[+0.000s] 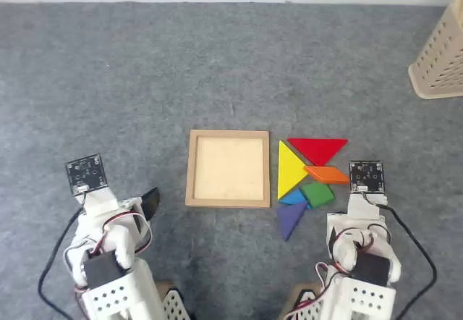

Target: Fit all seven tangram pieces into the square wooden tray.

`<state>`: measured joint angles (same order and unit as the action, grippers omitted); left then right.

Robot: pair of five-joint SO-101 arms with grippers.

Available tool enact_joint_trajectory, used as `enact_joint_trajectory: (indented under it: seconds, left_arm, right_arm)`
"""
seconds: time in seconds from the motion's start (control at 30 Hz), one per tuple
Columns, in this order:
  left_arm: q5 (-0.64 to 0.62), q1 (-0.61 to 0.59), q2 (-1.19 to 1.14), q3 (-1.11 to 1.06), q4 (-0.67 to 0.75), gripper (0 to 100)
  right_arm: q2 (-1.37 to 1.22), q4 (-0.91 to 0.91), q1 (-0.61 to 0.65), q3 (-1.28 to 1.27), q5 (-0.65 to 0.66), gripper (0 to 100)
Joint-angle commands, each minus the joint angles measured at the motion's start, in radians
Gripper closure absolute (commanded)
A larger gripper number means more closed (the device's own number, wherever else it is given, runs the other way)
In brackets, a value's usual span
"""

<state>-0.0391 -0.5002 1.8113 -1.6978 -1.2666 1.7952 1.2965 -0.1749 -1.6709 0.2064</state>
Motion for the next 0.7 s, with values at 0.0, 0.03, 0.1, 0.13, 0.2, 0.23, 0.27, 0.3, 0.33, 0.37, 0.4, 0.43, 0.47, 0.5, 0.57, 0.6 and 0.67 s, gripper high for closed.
enact_joint_trajectory:
  seconds: [0.0,0.03,0.1,0.13,0.2,0.23,0.27,0.3,0.33,0.37,0.4,0.43,0.47,0.5,0.57,0.6,0.67]
  left_arm:
    - [0.002,0.002,0.012,0.013,0.002,65]
    - [0.002,0.002,0.012,0.013,0.002,65]
    - [0.002,0.002,0.012,0.013,0.002,65]
    - [0.002,0.002,0.012,0.013,0.002,65]
    - [0.002,0.002,0.012,0.013,0.002,65]
    - [0.002,0.002,0.012,0.013,0.002,65]
    - [0.002,0.002,0.012,0.013,0.002,65]
    - [0.002,0.002,0.012,0.013,0.002,65]
    - [0.002,0.002,0.012,0.013,0.002,65]
    - [0.002,0.002,0.012,0.013,0.002,65]
    - [0.002,0.002,0.012,0.013,0.002,65]
    - [0.002,0.002,0.012,0.013,0.002,65]
    - [0.002,0.002,0.012,0.013,0.002,65]
    - [0.002,0.002,0.012,0.013,0.002,65]
    - [0.002,0.002,0.012,0.013,0.002,65]
    - [0.002,0.002,0.012,0.013,0.002,65]
    - [0.002,0.002,0.012,0.013,0.002,65]
  right_arm:
    - [0.010,-0.024,0.010,-0.012,0.008,99.0]
    - [0.010,-0.024,0.010,-0.012,0.009,99.1]
    - [0.010,-0.021,0.002,-0.012,0.014,99.1]
    - [0.010,-0.019,0.002,-0.012,0.014,99.1]
    - [0.010,-0.016,0.002,-0.012,0.014,99.1]
    - [0.008,-0.016,0.002,-0.012,0.014,99.1]
    - [0.008,-0.016,0.002,-0.012,0.014,99.1]
    - [0.008,-0.016,0.002,-0.012,0.014,99.1]
    - [0.008,-0.016,0.002,-0.012,0.014,99.1]
    - [0.008,-0.016,0.002,-0.012,0.014,99.1]
    - [0.008,-0.016,0.002,-0.012,0.014,99.1]
    - [0.008,-0.016,0.002,-0.012,0.014,99.0]
    - [0.008,-0.016,0.002,-0.012,0.014,99.0]
    - [0.008,-0.016,0.002,-0.012,0.014,99.0]
    - [0.008,-0.027,0.002,-0.012,0.014,98.9]
    - [0.010,-0.047,0.002,-0.012,0.014,98.9]
    - [0.010,-0.125,0.001,-0.011,0.015,98.9]
